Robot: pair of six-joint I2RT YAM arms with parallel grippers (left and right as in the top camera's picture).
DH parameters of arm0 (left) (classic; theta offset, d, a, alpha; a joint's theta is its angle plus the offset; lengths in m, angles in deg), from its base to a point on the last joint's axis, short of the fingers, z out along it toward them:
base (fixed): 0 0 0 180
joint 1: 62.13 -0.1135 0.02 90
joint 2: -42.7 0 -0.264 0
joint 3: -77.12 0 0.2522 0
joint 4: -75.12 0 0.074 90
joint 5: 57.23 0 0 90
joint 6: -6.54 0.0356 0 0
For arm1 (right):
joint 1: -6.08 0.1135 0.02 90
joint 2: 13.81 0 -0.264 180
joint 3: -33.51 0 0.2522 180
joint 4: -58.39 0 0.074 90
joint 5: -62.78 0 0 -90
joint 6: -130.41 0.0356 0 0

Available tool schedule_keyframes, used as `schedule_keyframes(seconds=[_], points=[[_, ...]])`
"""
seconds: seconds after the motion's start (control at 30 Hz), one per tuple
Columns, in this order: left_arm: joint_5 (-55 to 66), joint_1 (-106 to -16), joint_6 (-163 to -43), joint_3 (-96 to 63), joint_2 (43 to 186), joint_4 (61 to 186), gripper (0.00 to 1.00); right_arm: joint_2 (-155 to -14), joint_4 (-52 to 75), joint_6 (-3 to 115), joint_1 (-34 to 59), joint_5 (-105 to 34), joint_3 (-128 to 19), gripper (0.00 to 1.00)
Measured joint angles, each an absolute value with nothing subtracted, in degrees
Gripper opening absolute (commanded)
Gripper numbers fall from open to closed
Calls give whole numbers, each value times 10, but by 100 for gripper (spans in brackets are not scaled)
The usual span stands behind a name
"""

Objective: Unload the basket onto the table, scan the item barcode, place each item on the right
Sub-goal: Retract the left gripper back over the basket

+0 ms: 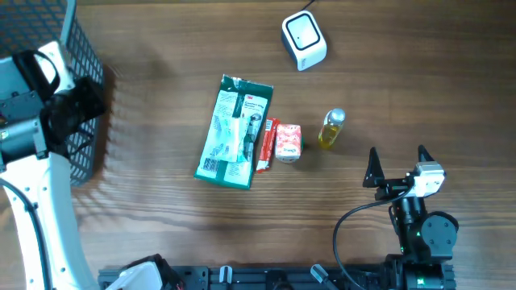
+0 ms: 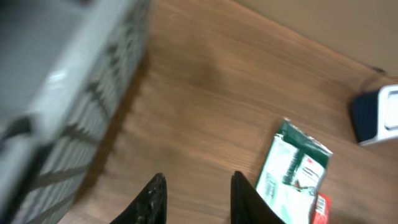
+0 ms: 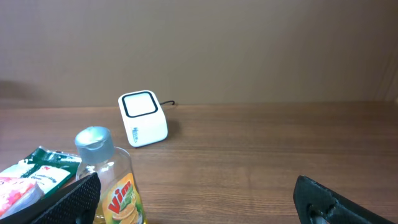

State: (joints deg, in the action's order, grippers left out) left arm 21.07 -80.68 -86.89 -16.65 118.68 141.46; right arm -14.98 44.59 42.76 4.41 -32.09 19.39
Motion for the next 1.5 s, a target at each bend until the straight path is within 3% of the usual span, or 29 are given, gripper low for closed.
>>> schedule_keyframes(seconds=[0.4,0.43,0.47,0.5,1.5], points=[[79,-790,-793,-166,1296,1386,40,-150,446,428,44,-321,194,100],[74,-790,-792,-166,1302,1385,62,-150,446,428,44,-321,194,100],[69,-790,-792,-166,1307,1385,96,-150,446,428,44,-321,194,100],[65,-790,-787,-166,1309,1385,100,-150,446,428,44,-321,194,100],[52,-790,-786,-166,1311,1385,100,-150,446,428,44,-321,194,100]])
